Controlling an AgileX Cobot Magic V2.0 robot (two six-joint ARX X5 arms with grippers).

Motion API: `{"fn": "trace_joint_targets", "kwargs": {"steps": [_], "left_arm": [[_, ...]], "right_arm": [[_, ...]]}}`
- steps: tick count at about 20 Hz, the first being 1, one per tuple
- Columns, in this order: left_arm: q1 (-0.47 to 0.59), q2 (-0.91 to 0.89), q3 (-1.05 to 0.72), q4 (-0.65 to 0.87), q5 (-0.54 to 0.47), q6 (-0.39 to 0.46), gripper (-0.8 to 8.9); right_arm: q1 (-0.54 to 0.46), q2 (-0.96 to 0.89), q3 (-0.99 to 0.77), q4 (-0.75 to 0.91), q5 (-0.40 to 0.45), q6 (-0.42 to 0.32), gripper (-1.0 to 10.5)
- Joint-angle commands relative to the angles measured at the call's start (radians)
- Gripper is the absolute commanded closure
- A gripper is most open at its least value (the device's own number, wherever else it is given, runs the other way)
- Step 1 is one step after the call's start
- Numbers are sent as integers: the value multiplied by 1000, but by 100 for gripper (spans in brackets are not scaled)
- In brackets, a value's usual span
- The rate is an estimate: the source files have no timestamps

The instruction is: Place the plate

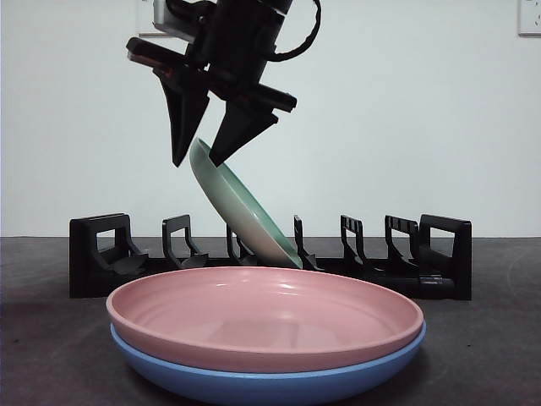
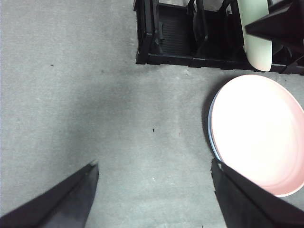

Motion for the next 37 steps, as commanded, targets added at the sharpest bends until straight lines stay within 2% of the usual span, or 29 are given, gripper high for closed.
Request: {"fn": "trace_joint_targets", "kwargs": {"steps": [1,3,10,15,21,27,31,34,37], "left_arm": [[-2,3,21,6,-6,-1,438],[-2,3,21,6,-6,-1,438],[-2,3,21,6,-6,-1,438],[-2,3,21,34,-6,-2,438],[-2,3,21,36,-16,-1,438],[-2,3,21,36,-28,-2,438],[-2,3,21,36,-28,-1,438],[-2,3,21,36,-28,-1,438],[-2,3,21,36,-28,-1,438]], "right_arm": [[18,17,27,10,-3,9,897],[17,15,27,5,-7,9,932],[17,-26,35,-19,-18,5,932],[17,-93,36,-12,-19,-24,932],[26,-177,36,-8,-35,-84,932],[86,-257,36,-40,-30,-189,932],[149,-301,6,-142,40,-259,932],[190,-374,-125,-90,69,-262,932],[251,-476,-301,-23,142,-291,932]]}}
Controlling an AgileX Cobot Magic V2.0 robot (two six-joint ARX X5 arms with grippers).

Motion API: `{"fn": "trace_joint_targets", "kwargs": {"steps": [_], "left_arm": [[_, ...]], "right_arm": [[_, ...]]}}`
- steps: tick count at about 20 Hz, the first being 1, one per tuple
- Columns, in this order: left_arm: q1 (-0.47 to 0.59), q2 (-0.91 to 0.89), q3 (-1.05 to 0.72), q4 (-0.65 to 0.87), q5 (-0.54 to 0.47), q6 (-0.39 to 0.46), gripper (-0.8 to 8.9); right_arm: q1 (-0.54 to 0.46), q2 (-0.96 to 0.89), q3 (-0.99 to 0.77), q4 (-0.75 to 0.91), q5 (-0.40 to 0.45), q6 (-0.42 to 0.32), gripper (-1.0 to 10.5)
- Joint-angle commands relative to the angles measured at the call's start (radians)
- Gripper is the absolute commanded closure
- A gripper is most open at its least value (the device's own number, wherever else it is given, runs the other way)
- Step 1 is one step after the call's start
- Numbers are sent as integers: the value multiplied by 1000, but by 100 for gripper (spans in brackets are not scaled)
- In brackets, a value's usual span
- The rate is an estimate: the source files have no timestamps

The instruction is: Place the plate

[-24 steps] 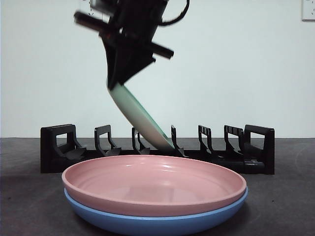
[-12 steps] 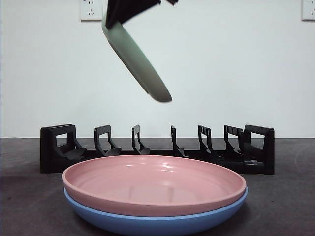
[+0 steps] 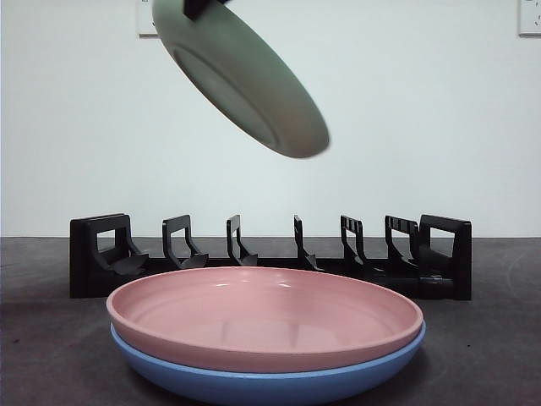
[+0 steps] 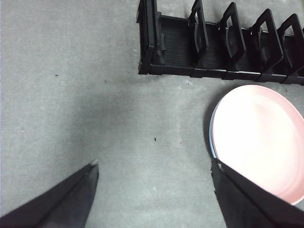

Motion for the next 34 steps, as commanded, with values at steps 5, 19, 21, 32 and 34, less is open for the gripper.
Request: {"fn": "trace_joint_targets", "kwargs": {"steps": [5,19,21,32,34], "left_arm": [[-2,3,21,8,-5,-1,439],[-2,3,21,8,-5,-1,438],[-2,3,21,8,-5,-1,438],[-2,3,21,7,-5,0,438],[-2,3,21,7,-5,0,438]], "right_arm": [[171,-141,-203,-13,200,-155,932],[256,-136,-332,-133,228,-180,932],[260,-119,-344,-132,215,-173,932],[269,51,-345,-42,123,-181,932],[267,66,-345,-30,113,-181,932]]}}
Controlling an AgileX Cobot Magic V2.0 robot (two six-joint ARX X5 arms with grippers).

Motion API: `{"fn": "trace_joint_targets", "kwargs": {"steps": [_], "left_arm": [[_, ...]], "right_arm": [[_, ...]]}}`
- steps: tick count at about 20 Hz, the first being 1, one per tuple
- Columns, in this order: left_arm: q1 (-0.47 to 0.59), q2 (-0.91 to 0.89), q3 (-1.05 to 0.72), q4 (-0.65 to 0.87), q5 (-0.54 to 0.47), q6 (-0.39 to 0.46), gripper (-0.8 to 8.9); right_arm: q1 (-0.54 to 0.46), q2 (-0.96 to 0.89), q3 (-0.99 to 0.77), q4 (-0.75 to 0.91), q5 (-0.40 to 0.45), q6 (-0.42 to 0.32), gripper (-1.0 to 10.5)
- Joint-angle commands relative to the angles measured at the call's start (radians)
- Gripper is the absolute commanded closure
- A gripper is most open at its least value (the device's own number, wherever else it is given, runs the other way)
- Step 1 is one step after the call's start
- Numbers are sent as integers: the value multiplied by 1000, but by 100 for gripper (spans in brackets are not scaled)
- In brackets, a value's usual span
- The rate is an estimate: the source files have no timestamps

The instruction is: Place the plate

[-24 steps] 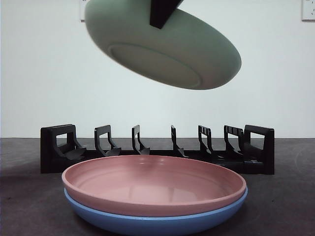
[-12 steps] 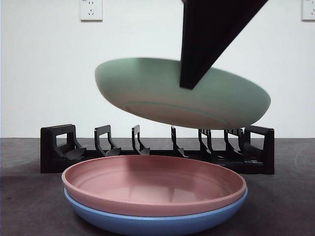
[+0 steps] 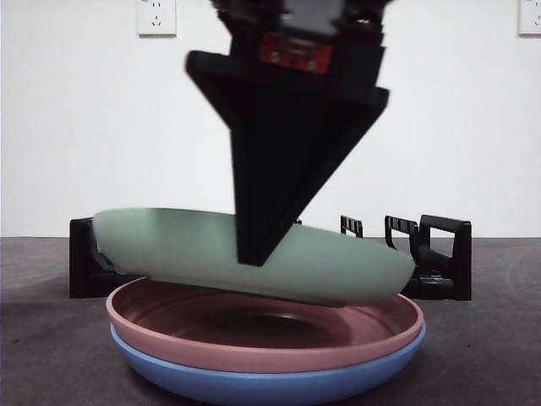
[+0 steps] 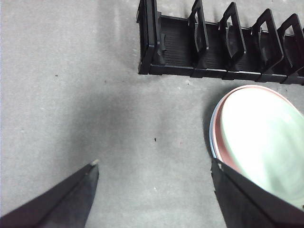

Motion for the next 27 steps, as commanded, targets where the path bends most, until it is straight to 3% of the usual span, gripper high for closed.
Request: {"fn": "trace_joint_targets", "kwargs": {"steps": [1,9,12,20,23,27], "left_arm": [[-2,3,21,7,-4,0,438],[-2,3,21,7,-4,0,438],[-2,3,21,7,-4,0,438],[-2,3,21,8,-4,0,438],[-2,3,21,8,-4,0,438],[-2,3,21,12,-5,0,438]], "right_arm": [[12,32,10,13,0,6,932],[11,63,10,10,-37,8,927],[11,63,10,-11,-36,19,775],[7,-20,33,-18,-106,97,700],[-65,-117,32,27,-106,97,701],[-278,-244,5,42,-107,97,701]]}}
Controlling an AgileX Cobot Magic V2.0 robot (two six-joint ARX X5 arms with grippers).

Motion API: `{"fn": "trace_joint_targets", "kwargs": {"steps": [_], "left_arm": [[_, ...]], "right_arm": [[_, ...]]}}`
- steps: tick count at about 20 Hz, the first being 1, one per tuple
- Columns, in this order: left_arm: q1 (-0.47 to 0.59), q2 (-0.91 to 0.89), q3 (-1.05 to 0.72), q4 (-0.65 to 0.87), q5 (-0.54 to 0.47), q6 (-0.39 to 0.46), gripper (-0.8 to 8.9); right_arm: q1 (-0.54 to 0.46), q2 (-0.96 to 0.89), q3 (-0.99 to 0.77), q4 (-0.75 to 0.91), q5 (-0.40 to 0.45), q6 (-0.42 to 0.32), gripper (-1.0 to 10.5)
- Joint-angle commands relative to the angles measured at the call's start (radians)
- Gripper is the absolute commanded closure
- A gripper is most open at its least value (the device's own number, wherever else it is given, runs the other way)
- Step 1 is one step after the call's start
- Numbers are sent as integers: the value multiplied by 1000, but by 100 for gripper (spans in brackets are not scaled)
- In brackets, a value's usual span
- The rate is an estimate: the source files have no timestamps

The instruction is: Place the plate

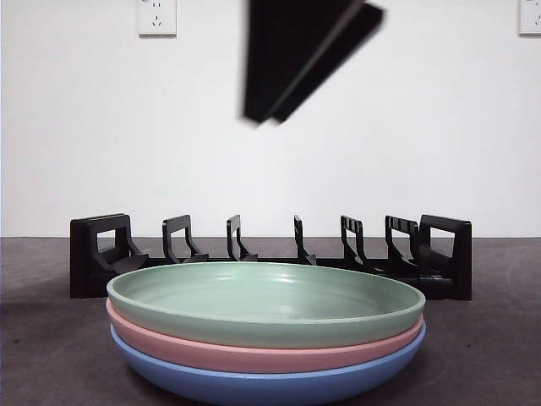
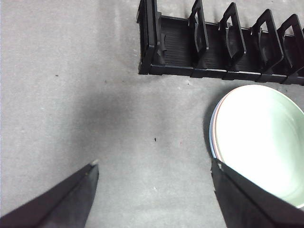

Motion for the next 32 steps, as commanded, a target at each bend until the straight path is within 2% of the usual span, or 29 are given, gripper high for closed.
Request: {"fn": "trace_joint_targets", "kwargs": {"steps": [1,7,9,11,15,16,17,18,19,29,31,32], "left_arm": [[-2,3,21,22,-4,1,438],[-2,3,21,126,-5,9,438],[-2,3,21,144,-5,39,438],[-2,2,21,149,-4,42,438],[-2,1,21,151,-4,42,439],[-2,1,21,156,-4,42,445],[-2,1,21,161,-4,44,577],[-3,1,21,155,-3,53,846],[-3,1,21,161,-3,59,809],[-4,-2,20,158,-3,64,806],[2,-29,5,187,-18,126,806],[14,-66,-41,262,-45,180,806]], "right_arm": [[-130,-58,-27,6,-4,14,701],[-605,-261,-205,118,-150,14,701],[-725,-288,-212,169,-186,44,701],[-797,-296,-211,243,-187,63,701],[-824,-296,-211,261,-179,63,702],[-824,-296,-211,265,-180,63,744],[-822,-296,-211,265,-180,63,931],[-822,-296,-211,270,-179,58,927],[-822,-295,-211,280,-180,59,929],[-822,-297,-211,277,-179,60,929],[-822,-297,-211,277,-179,60,929],[-822,-297,-211,278,-179,60,929]]}}
